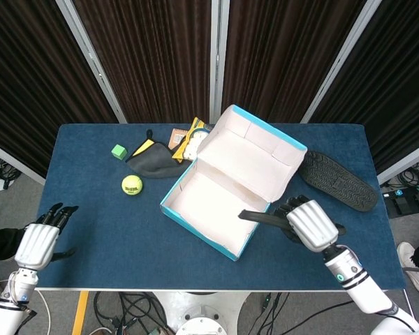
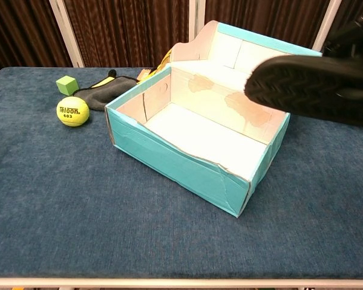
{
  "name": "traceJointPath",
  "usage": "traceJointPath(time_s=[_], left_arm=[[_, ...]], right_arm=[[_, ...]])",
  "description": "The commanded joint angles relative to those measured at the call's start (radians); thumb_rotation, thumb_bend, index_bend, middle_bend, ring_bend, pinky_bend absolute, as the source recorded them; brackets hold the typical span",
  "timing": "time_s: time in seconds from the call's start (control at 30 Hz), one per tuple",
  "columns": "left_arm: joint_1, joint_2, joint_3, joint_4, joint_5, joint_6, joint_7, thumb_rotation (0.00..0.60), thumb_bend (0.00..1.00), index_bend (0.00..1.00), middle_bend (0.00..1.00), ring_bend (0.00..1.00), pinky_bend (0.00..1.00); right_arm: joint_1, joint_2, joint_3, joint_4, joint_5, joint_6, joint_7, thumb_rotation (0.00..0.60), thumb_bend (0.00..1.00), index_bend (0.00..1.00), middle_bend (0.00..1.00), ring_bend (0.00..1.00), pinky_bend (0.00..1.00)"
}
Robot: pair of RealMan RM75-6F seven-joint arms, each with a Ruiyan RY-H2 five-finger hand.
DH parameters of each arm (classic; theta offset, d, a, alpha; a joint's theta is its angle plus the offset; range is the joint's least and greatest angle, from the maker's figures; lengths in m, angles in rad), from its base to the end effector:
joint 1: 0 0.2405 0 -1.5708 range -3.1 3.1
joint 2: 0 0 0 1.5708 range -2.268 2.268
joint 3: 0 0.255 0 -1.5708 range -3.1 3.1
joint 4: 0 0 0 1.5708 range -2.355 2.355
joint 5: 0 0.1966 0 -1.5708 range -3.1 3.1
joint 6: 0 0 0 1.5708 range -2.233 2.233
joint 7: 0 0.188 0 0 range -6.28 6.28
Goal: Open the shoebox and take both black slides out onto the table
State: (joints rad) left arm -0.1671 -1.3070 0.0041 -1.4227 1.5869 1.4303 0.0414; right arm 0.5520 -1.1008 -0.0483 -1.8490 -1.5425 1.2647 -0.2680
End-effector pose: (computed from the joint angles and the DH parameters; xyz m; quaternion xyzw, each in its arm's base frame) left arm -0.2974 0.2380 0.1008 -0.6641 -0.3582 -0.3807 0.5346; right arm -0.1545 -0.2915 0.1009 0.7723 -0.2632 0.4022 0.4153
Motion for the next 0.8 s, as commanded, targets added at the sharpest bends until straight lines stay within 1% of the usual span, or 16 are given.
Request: traceJointPath(time_s=[0.03, 0.17, 0.23, 0.4, 0.6, 0.7, 0.8], left_arm=[[-0.002, -0.003, 0.003, -0.004, 0.000, -0.004, 0.007, 0.600, 0.00, 0.14, 0.17, 0.11, 0.34], [-0.003, -0.012, 0.006, -0.004, -0.001, -0.010, 0.010, 0.600, 0.00, 0.14, 0.17, 0.11, 0.34], [-0.005, -0.016, 0.008, 0.001, -0.002, -0.016, 0.010, 0.600, 0.00, 0.14, 0.17, 0.11, 0.34], [-0.007, -0.023, 0.012, 0.007, 0.002, -0.016, 0.010, 0.600, 0.00, 0.14, 0.17, 0.11, 0.34], [-0.007, -0.032, 0.014, 0.011, -0.003, -0.021, 0.016, 0.600, 0.00, 0.14, 0.17, 0.11, 0.34], [-0.008, -0.038, 0.017, 0.015, -0.003, -0.025, 0.021, 0.600, 0.00, 0.14, 0.17, 0.11, 0.34], [-0.010, -0.042, 0.017, 0.016, -0.004, -0.028, 0.029, 0.600, 0.00, 0.14, 0.17, 0.11, 0.34]], right_arm=[[-0.031, 0.017, -0.019, 0.029, -0.026, 0.014, 0.030, 0.600, 0.40, 0.68, 0.52, 0.42, 0.44], [-0.062, 0.021, -0.028, 0.053, -0.041, 0.028, 0.070, 0.600, 0.40, 0.68, 0.52, 0.42, 0.44], [-0.069, 0.021, -0.035, 0.074, -0.049, 0.018, 0.093, 0.600, 0.40, 0.68, 0.52, 0.42, 0.44], [-0.066, 0.018, -0.055, 0.145, -0.097, -0.023, 0.136, 0.600, 0.40, 0.68, 0.53, 0.42, 0.44], [-0.054, 0.004, -0.050, 0.213, -0.140, -0.049, 0.148, 0.600, 0.40, 0.68, 0.53, 0.42, 0.44], [-0.043, -0.019, -0.047, 0.262, -0.184, -0.049, 0.153, 0.600, 0.40, 0.68, 0.53, 0.42, 0.44], [-0.023, -0.048, -0.047, 0.335, -0.245, -0.042, 0.169, 0.600, 0.40, 0.68, 0.52, 0.42, 0.44]])
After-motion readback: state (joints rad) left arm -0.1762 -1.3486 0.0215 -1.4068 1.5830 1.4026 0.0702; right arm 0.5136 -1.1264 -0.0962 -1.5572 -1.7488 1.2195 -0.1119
